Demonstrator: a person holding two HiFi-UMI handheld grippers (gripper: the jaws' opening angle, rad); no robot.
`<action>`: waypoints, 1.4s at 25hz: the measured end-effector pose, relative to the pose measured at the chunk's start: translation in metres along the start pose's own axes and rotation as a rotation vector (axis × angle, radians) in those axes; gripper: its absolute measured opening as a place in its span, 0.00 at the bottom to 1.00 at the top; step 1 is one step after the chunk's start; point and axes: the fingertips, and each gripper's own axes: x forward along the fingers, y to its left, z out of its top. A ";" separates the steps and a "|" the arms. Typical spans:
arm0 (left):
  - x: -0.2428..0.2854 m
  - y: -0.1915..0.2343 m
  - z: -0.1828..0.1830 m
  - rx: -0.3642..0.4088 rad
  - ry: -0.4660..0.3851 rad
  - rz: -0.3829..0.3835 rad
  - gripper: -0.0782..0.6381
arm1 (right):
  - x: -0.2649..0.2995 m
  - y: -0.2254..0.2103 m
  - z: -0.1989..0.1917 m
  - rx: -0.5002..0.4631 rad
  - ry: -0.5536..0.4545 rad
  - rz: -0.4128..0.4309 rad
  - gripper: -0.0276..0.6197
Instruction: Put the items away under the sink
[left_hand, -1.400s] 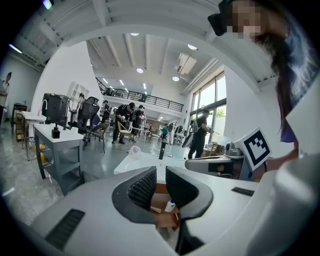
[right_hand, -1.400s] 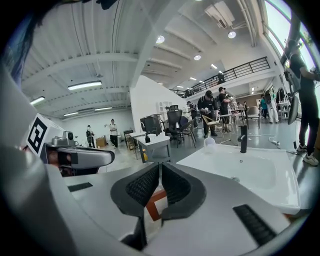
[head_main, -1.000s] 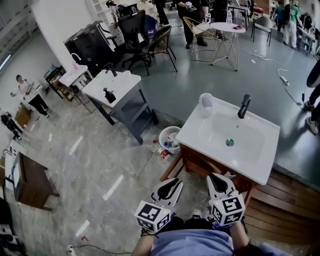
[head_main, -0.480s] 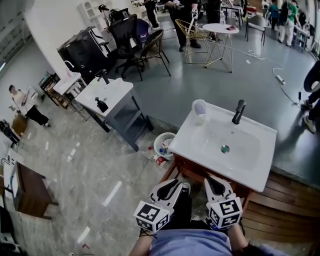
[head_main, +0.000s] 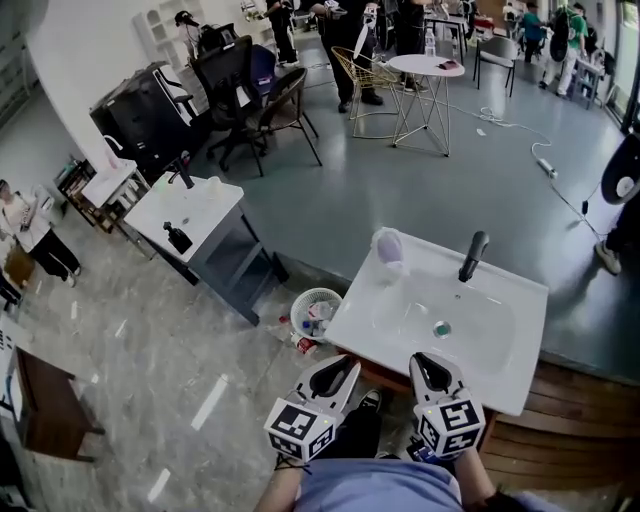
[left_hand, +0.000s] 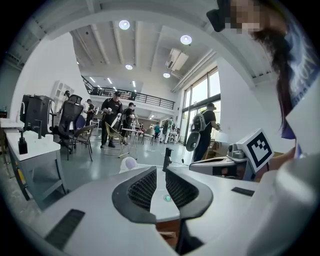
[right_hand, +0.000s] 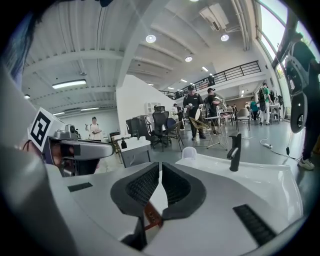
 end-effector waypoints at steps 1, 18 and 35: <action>0.008 0.007 0.003 0.004 -0.001 -0.005 0.18 | 0.008 -0.005 0.004 0.001 0.002 -0.007 0.09; 0.106 0.096 0.017 -0.030 0.030 -0.072 0.18 | 0.131 -0.076 0.033 0.012 0.064 -0.069 0.09; 0.164 0.137 0.011 -0.090 0.042 -0.113 0.18 | 0.252 -0.115 0.028 -0.036 0.182 -0.014 0.44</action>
